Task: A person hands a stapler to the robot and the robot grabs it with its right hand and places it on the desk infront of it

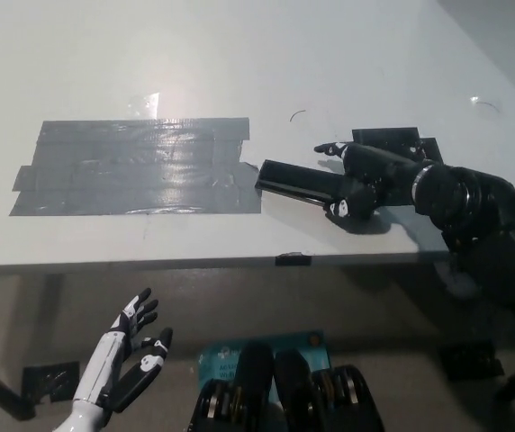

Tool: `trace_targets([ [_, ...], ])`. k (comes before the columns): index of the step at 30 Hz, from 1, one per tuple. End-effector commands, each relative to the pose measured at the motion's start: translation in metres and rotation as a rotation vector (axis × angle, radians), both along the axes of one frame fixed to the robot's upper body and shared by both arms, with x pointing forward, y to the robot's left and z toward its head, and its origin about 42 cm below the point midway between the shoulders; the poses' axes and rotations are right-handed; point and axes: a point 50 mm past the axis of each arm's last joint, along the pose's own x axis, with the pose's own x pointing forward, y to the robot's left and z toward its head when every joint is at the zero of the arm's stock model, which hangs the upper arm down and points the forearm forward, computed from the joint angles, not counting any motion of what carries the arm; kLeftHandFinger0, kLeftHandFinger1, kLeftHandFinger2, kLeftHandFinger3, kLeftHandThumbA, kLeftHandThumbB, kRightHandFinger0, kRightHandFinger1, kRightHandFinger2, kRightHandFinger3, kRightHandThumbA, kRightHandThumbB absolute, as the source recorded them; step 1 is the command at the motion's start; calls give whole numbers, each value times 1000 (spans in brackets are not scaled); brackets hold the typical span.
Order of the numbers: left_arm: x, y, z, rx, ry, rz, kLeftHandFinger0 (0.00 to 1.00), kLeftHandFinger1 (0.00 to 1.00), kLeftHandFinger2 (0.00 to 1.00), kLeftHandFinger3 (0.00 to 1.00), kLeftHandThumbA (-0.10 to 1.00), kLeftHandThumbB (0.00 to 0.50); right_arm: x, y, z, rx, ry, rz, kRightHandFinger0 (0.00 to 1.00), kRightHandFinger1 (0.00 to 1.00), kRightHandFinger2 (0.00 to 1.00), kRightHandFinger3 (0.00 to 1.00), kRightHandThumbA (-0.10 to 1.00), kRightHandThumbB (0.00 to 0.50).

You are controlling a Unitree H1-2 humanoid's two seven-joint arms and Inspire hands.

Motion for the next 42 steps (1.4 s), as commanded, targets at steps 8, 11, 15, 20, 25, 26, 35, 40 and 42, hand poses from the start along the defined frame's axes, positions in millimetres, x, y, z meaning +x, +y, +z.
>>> trace_targets([
  [8, 5, 4, 15, -3, -43, -17, 797, 955, 971, 991, 607, 432, -1, -5, 72, 50, -204, 48, 1000, 1000, 1000, 1000, 927, 500],
  [11, 6, 4, 15, -11, -45, -16, 796, 956, 973, 990, 623, 434, -5, -9, 105, 140, -319, 44, 1000, 1000, 1000, 1000, 971, 500],
  [15, 6, 3, 15, -6, -45, -17, 794, 957, 980, 999, 641, 419, -20, -15, 160, 303, -482, 19, 1000, 1000, 1000, 1000, 967, 492],
  [20, 8, 3, 17, 7, -54, -16, 840, 980, 983, 1000, 735, 413, -46, -28, 224, 482, -689, 11, 1000, 1000, 1000, 1000, 1000, 500],
  [25, 8, 2, 17, 10, -67, -22, 925, 1000, 1000, 1000, 937, 460, -94, -48, 261, 565, -860, 34, 1000, 1000, 1000, 1000, 1000, 500],
  [26, 8, 1, 17, 9, -68, -23, 926, 1000, 1000, 1000, 938, 461, -98, -50, 262, 565, -872, 35, 1000, 1000, 1000, 1000, 1000, 500],
  [35, 13, -2, 16, -19, -70, -22, 907, 1000, 1000, 1000, 1000, 500, -225, -54, 191, 743, -908, 169, 1000, 1000, 1000, 1000, 1000, 473],
  [40, 1, -1, 7, -17, -66, -29, 916, 1000, 1000, 1000, 1000, 500, -260, -48, 121, 834, -750, 136, 1000, 1000, 1000, 1000, 1000, 427],
  [42, -4, -2, 2, -25, -61, -30, 976, 1000, 1000, 1000, 1000, 500, -266, -46, 87, 881, -647, 70, 1000, 1000, 1000, 1000, 1000, 403],
])
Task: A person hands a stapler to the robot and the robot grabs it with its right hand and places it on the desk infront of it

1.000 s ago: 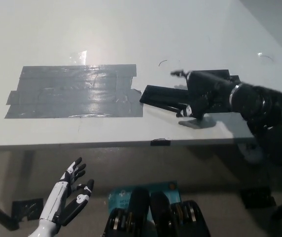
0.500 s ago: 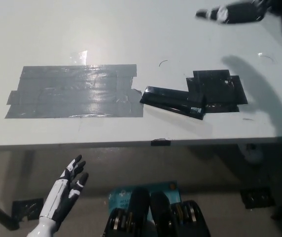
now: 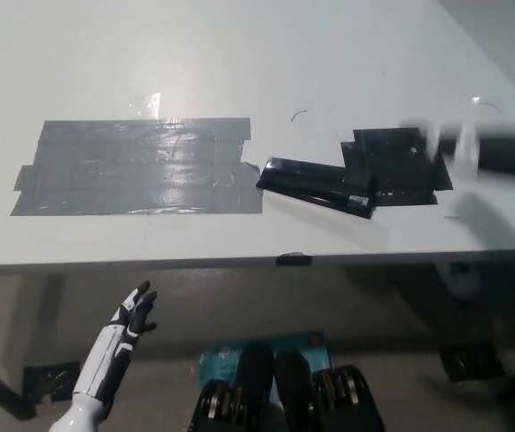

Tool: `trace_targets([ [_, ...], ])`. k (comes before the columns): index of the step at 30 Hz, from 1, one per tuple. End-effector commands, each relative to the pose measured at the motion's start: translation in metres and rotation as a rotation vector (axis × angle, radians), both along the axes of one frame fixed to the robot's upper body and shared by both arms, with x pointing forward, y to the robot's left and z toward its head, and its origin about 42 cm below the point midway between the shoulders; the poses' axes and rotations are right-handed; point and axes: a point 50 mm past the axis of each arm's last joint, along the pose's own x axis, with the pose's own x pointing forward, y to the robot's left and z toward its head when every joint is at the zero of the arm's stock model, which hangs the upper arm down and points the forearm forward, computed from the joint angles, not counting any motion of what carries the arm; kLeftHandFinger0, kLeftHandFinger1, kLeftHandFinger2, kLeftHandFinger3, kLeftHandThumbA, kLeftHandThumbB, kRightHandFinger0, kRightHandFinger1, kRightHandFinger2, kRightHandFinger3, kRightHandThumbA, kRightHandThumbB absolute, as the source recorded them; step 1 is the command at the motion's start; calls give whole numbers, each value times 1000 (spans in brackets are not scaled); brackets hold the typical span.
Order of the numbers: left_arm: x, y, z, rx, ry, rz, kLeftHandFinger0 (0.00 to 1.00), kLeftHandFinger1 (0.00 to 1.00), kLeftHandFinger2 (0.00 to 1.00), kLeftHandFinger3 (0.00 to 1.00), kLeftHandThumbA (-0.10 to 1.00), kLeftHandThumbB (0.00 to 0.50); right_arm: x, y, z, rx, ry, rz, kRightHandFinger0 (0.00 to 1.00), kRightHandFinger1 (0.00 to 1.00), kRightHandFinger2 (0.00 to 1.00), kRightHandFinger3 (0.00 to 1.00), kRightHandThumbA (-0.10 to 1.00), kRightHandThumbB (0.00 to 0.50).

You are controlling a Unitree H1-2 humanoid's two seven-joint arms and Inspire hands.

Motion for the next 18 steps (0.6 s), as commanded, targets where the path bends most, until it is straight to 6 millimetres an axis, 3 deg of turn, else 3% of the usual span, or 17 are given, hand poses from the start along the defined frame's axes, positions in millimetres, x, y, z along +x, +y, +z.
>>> trace_targets([
  [1, -9, -2, -3, -30, -50, -26, 1000, 1000, 1000, 1000, 1000, 500, -57, 7, -72, 207, 163, 76, 1000, 1000, 1000, 1000, 1000, 377],
  [3, -13, -2, -6, -46, -43, -22, 1000, 1000, 1000, 1000, 1000, 500, -59, 9, -99, 247, 252, 63, 1000, 1000, 1000, 1000, 1000, 357],
  [5, -17, -1, -11, -67, -37, -16, 1000, 1000, 1000, 1000, 1000, 500, -57, 11, -140, 308, 362, 32, 1000, 1000, 1000, 1000, 1000, 326],
  [6, -17, -1, -11, -66, -34, -16, 1000, 1000, 1000, 1000, 1000, 500, -56, 11, -150, 314, 384, 18, 1000, 1000, 1000, 1000, 1000, 328],
  [7, -20, -1, -13, -65, -24, -13, 1000, 1000, 1000, 1000, 1000, 500, -56, 11, -175, 334, 445, -8, 1000, 1000, 1000, 1000, 1000, 325],
  [11, -24, -1, -15, -85, -24, -8, 1000, 1000, 1000, 1000, 1000, 500, -54, 11, -217, 358, 580, -49, 1000, 1000, 1000, 1000, 1000, 336],
  [15, -23, 1, -16, -104, -28, 3, 1000, 1000, 1000, 1000, 1000, 500, -43, 12, -253, 366, 677, -77, 1000, 1000, 1000, 1000, 996, 314],
  [18, -22, 2, -14, -97, -31, 7, 1000, 1000, 1000, 1000, 1000, 500, -39, 12, -266, 345, 705, -87, 1000, 1000, 1000, 1000, 986, 289],
])
